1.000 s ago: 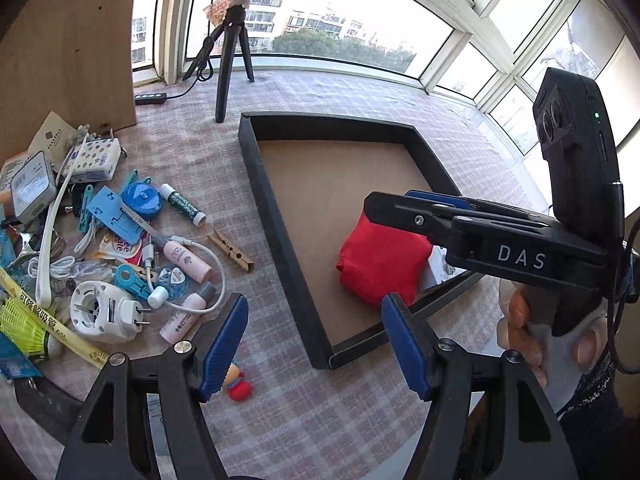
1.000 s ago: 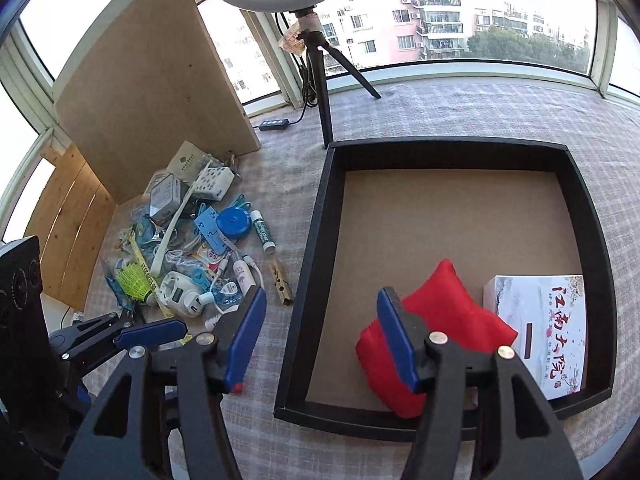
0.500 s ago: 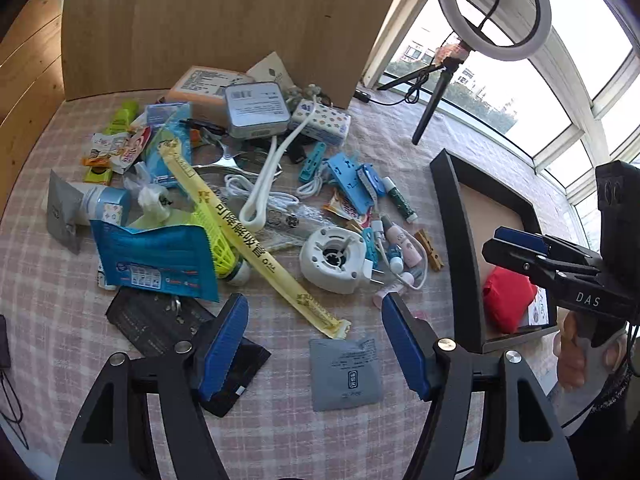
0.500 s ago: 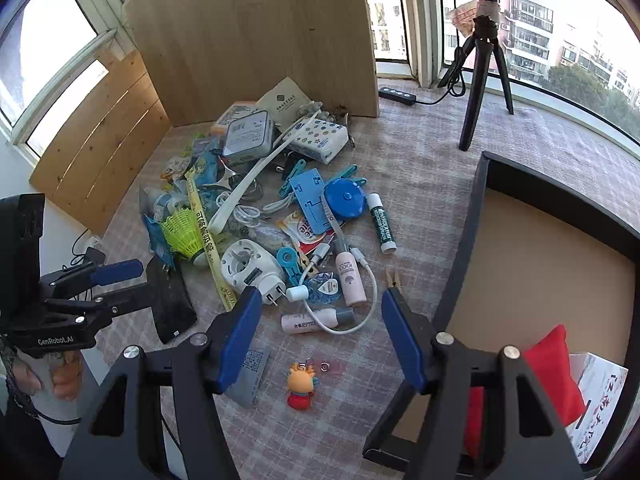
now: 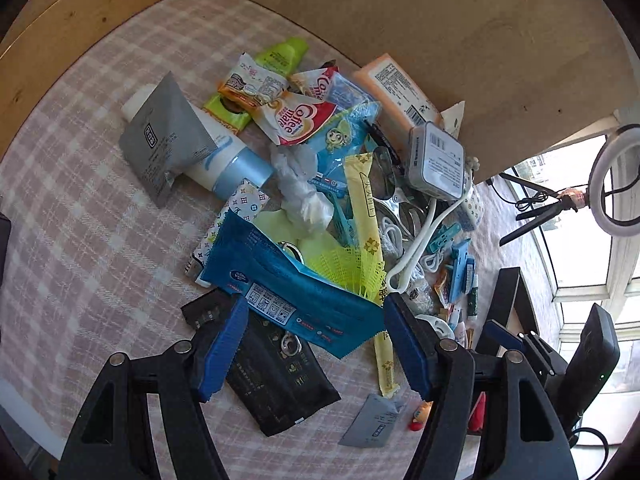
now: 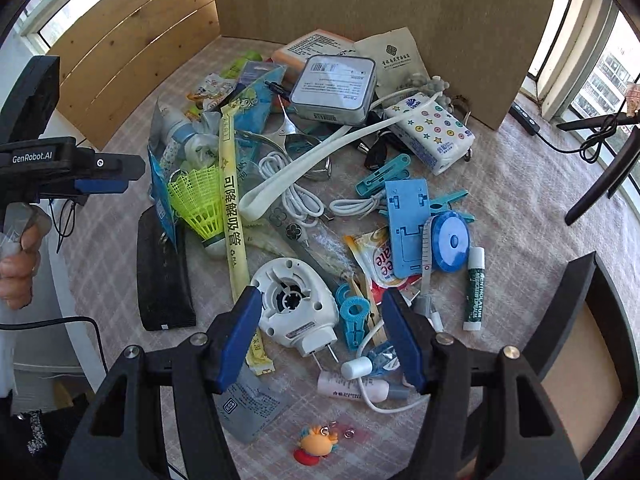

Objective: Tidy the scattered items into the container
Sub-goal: 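Grasp the blue wet-wipe pack with the left gripper while the right grasps the white plug device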

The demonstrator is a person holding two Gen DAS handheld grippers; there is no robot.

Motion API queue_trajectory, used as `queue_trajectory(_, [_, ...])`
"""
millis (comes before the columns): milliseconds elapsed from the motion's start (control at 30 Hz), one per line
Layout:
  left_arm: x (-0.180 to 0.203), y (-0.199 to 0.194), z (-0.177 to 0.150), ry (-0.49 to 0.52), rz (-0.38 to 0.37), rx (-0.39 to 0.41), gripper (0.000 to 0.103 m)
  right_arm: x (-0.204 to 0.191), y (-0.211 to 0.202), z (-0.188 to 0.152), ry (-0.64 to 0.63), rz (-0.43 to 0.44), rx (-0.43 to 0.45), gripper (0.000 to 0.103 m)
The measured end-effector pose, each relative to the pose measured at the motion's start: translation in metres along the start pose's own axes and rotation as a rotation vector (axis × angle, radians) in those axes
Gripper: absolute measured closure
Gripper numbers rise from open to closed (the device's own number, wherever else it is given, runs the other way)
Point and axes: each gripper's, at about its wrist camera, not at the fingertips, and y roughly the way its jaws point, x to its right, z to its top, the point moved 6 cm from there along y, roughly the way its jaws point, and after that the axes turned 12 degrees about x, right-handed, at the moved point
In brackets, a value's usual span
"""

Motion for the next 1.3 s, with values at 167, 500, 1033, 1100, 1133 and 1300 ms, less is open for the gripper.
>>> queue_trajectory(167, [-0.002,0.014,0.007,-0.032,0.021,-0.023,0.036,-0.003,0.013,0.007,-0.048,0.013,-0.028,0.042])
queue_trajectory(500, [0.008,0.036,0.000,0.008,0.049,-0.058,0.037,0.001,0.038,0.012,-0.062,0.036,-0.098,0.051])
queue_trajectory(1033, [0.006,0.029,-0.006,0.035,0.049,-0.045,0.058,-0.004,0.049,0.000,-0.106,0.048,-0.183,0.069])
queue_trajectory(1100, [0.004,0.027,-0.009,0.031,0.047,-0.043,0.062,-0.005,0.047,0.000,-0.092,0.043,-0.170,0.070])
queue_trajectory(1133, [0.002,0.026,-0.010,0.028,0.045,-0.041,0.068,-0.005,0.046,0.000,-0.086,0.041,-0.163,0.072])
queue_trajectory(1300, [-0.011,0.015,-0.015,0.008,0.026,-0.027,0.083,0.000,0.038,0.002,-0.041,0.032,-0.125,0.077])
